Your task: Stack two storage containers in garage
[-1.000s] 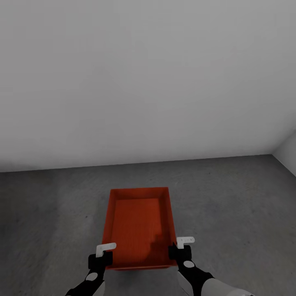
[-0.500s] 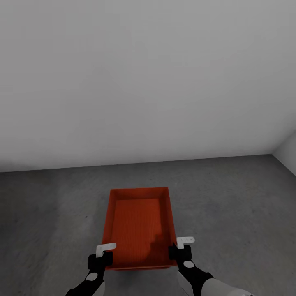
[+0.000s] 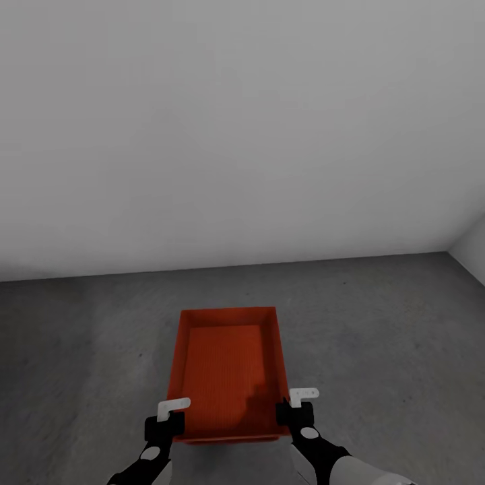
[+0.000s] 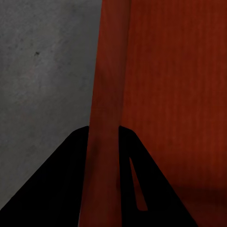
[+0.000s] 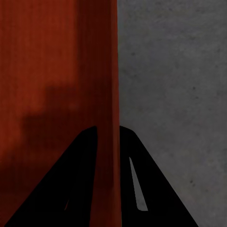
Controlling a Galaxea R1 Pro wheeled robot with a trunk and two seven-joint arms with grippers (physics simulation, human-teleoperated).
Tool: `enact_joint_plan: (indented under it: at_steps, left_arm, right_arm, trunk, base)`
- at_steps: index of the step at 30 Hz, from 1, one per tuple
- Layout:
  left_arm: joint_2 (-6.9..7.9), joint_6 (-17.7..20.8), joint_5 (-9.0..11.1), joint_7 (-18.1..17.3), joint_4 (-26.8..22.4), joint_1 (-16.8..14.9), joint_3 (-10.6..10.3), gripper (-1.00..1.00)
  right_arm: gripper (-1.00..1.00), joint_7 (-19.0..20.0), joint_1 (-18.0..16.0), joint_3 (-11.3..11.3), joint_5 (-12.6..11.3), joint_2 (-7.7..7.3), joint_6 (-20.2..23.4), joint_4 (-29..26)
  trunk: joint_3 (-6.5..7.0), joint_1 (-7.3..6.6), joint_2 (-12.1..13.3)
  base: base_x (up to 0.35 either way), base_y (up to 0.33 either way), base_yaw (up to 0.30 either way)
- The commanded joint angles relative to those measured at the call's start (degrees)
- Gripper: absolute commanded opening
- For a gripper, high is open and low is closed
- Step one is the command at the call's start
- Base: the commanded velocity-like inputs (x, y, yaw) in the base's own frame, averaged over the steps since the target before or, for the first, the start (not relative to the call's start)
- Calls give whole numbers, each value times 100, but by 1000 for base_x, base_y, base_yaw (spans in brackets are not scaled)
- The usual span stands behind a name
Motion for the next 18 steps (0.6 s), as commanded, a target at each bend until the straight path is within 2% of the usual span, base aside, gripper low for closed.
enact_joint_plan:
  at_steps: [1,18]
  left_arm:
    - [-8,-17,-3,39,1,-6,160,-100]
    - [-8,-17,-3,39,1,-9,160,-100]
  right_arm:
    - [-100,13,-3,-86,-40,24,-20,0]
    - [-100,16,-3,-85,-40,24,-11,3]
  trunk:
    - [-23,23,-45]
    - [-328,396,-727]
  base:
    - [0,0,0]
    - [0,0,0]
